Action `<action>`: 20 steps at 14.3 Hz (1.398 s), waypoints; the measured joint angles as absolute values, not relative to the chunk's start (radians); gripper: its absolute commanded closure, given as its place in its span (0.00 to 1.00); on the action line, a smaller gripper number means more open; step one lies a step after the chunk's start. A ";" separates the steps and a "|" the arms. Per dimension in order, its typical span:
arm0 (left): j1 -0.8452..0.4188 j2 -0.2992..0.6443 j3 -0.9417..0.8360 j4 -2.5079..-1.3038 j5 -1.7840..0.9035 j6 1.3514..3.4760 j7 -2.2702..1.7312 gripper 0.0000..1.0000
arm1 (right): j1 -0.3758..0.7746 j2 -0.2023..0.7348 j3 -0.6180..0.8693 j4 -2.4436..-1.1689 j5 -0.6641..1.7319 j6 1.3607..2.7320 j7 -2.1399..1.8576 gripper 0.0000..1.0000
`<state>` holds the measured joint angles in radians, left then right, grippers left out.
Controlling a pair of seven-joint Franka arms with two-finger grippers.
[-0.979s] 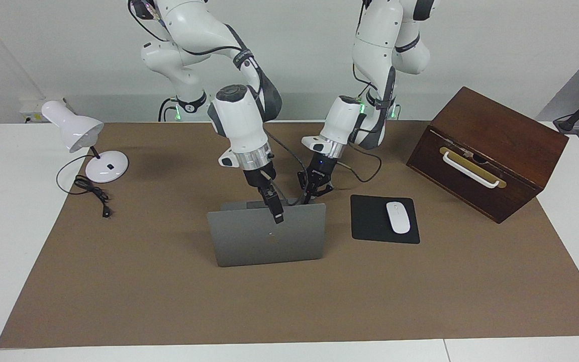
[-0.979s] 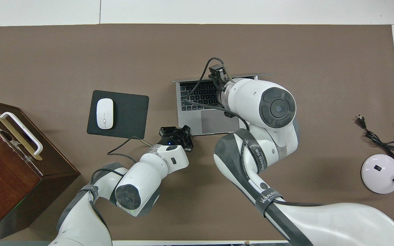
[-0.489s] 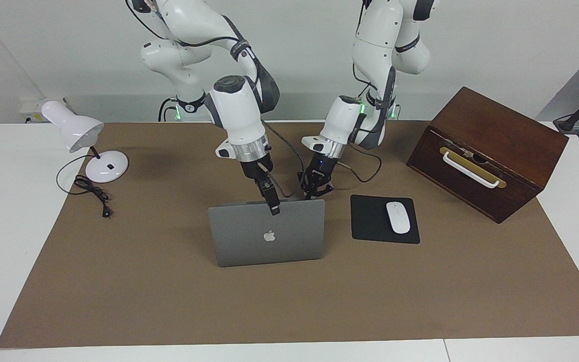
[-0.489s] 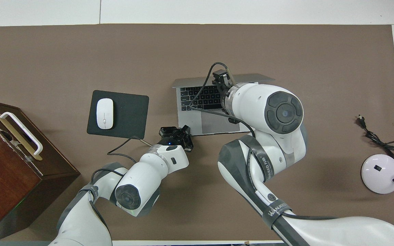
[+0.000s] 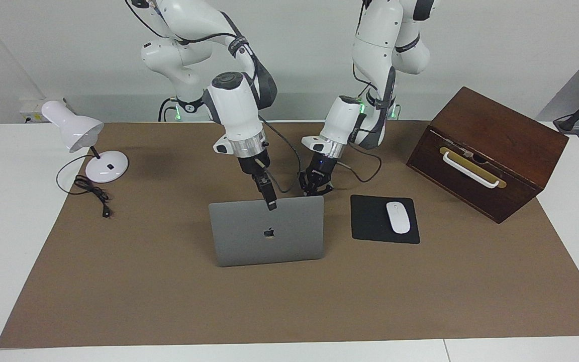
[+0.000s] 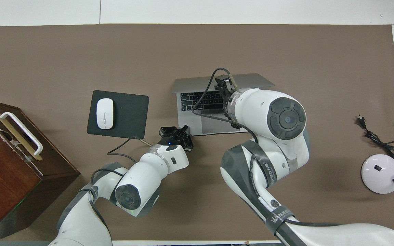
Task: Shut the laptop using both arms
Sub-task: 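Push the screen down toward the keyboard with the right gripper, then press the closed lid down with the right gripper beside the left gripper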
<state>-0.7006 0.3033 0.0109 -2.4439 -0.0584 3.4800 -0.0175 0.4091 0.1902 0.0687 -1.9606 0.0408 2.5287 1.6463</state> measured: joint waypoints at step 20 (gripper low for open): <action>-0.701 0.303 0.011 -2.444 -0.058 3.480 -0.017 1.00 | 0.420 0.124 0.071 -2.127 0.042 2.578 1.655 0.00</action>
<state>-0.7006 0.3034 0.0109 -2.4440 -0.0580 3.4801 -0.0174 0.4197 0.1241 0.0708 -2.1267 0.0417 2.5776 1.6552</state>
